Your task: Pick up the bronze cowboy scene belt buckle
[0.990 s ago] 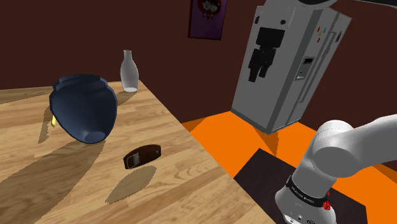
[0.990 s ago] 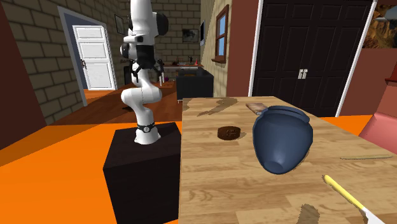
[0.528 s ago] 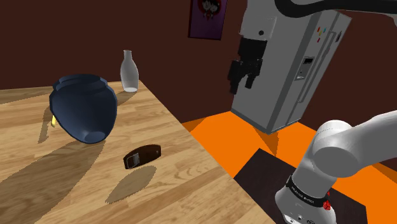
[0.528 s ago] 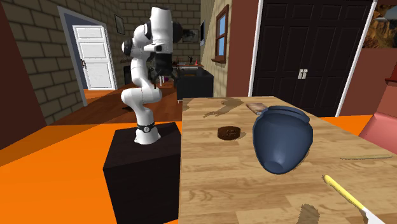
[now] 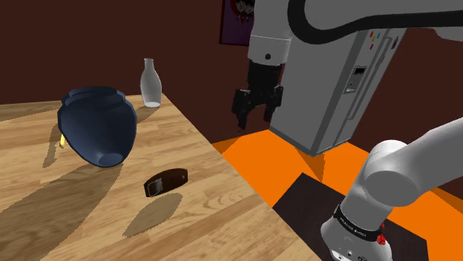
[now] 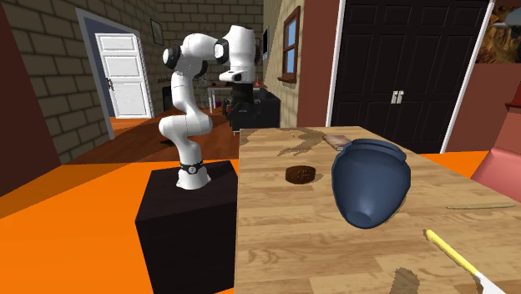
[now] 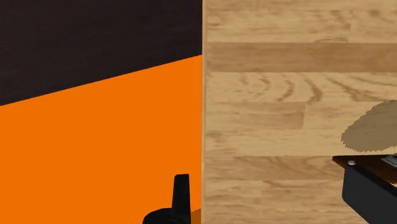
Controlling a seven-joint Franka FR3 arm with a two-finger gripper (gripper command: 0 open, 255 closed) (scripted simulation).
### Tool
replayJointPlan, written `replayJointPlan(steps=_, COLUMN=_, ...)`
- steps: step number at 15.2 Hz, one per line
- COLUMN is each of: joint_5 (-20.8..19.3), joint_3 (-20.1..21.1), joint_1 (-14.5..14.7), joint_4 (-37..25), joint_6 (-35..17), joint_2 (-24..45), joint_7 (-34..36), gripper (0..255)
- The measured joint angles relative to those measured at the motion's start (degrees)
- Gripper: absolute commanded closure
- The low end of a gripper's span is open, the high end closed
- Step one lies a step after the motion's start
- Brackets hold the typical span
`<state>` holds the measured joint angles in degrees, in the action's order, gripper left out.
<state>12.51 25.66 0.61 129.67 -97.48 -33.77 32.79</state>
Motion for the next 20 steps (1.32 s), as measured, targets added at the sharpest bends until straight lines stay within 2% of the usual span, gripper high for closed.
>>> replayJointPlan(steps=7, joint_5=-1.38, joint_3=10.43, joint_1=-2.84, joint_4=-5.96, joint_6=-7.27, joint_2=13.07, joint_7=14.85, gripper=0)
replayJointPlan(steps=12, joint_5=-7.86, joint_3=17.88, joint_1=-4.78, joint_4=-13.59, joint_6=-10.84, joint_2=26.14, joint_7=28.07, gripper=0)
replayJointPlan(steps=16, joint_5=-16.27, joint_3=21.24, joint_1=-3.47, joint_4=-20.43, joint_6=-12.25, joint_2=38.07, joint_7=39.61, gripper=0)
replayJointPlan(steps=20, joint_5=-24.85, joint_3=20.71, joint_1=1.87, joint_4=-28.98, joint_6=-11.71, joint_2=50.12, joint_7=50.16, gripper=0)
